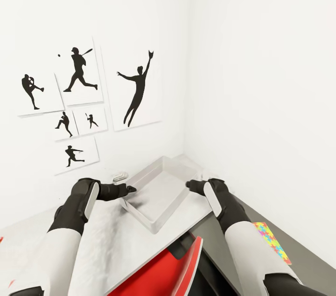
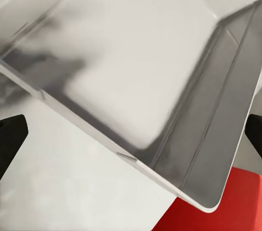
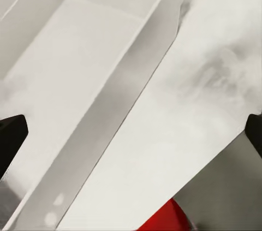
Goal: Put all the toys in the child's room - the three board games (two on the bed and one on the table), the two jigsaw puzzles on the table, and the tennis ball on the table - inside the toy box on the table in the child's room.
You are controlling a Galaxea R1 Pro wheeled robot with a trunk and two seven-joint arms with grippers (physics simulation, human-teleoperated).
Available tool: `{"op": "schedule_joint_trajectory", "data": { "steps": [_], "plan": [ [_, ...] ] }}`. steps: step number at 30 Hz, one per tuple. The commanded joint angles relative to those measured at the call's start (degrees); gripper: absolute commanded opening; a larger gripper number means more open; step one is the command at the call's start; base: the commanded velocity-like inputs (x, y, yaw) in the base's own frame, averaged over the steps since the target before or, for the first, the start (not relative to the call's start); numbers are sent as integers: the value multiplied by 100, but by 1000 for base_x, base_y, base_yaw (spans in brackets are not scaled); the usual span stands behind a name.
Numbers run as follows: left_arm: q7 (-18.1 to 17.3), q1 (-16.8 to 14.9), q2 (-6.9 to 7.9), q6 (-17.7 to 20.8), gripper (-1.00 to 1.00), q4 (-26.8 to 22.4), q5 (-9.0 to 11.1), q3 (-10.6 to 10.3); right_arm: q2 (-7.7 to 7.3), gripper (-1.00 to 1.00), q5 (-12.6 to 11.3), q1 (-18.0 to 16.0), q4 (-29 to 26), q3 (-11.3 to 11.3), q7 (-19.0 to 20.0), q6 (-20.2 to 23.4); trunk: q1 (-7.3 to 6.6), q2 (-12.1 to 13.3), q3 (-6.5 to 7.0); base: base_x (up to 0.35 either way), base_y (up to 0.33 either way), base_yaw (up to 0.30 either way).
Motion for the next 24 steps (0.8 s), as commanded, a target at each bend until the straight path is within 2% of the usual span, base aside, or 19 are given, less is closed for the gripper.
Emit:
{"op": "schedule_joint_trajectory", "data": {
  "steps": [1,6,10,19,22,24],
  "plan": [
    [-7,-4,-10,32,100,0,3,25,4,100,-120,-1,-3,-10,-42,14,2,-5,-3,0,0,0],
    [4,-3,-22,27,100,58,9,30,4,100,-201,-1,2,34,-39,13,2,-5,-3,0,0,0],
    [6,-3,-21,20,100,108,16,32,4,100,-223,2,5,221,-37,-14,2,-5,-3,0,0,0],
    [7,-2,-24,-61,100,182,12,50,4,100,-303,18,171,409,0,-328,2,-5,-3,0,0,0],
    [7,-3,-19,-78,100,336,20,55,4,100,-315,23,188,662,21,-414,2,-5,-3,0,0,0],
    [7,-2,-18,-89,100,469,25,56,4,100,-462,24,193,888,29,-446,2,-5,-3,0,0,0]
  ]
}}
